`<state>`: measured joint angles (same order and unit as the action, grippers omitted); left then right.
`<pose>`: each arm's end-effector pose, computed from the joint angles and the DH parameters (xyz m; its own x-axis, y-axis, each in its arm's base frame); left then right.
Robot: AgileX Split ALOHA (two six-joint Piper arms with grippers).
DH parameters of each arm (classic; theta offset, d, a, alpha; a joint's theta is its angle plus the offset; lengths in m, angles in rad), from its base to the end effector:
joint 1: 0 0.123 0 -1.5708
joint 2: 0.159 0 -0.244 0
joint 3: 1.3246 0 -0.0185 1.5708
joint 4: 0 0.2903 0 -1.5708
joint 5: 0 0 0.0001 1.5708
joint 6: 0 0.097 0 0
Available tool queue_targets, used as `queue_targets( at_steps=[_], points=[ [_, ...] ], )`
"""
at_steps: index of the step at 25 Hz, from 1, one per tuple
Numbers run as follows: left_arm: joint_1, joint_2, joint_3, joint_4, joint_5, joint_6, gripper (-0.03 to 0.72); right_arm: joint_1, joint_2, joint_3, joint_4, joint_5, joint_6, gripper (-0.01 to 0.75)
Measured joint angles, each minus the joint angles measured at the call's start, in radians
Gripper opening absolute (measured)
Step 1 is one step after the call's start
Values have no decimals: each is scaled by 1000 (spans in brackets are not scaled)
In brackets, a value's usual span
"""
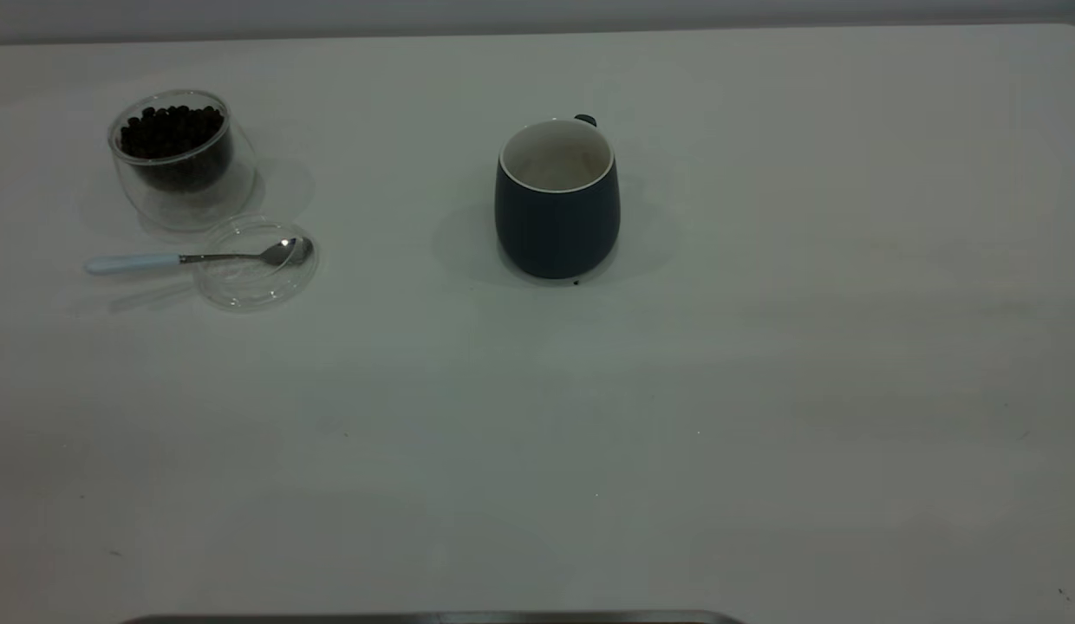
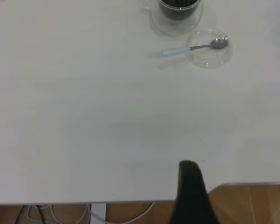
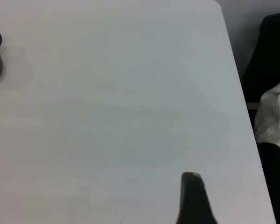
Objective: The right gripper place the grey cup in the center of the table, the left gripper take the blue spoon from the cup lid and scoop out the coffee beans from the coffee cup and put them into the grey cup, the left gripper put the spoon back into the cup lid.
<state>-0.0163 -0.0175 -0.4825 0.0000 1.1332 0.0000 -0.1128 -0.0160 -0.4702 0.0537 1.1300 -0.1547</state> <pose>0.0727 -0.0012 0.2832 -0.5192 0.0085 -0.8546 0.0163 0.9999 0.0000 0.0746 -0.0037 0.2796 -0.5293 -0.0721 -0.8454 0.0019 0.9963 -0.0862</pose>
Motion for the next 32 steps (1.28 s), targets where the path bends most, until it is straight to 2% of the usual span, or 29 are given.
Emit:
queue_targets(
  at_steps=[11, 17, 32],
  points=[
    [0, 0, 0, 0, 0, 0, 591, 4, 0, 0, 0, 0, 0, 459],
    [0, 0, 0, 0, 0, 0, 591, 70, 0, 0, -12, 0, 40, 459],
    [0, 0, 0, 0, 1, 8, 591, 72, 0, 0, -16, 0, 44, 459]
  ],
)
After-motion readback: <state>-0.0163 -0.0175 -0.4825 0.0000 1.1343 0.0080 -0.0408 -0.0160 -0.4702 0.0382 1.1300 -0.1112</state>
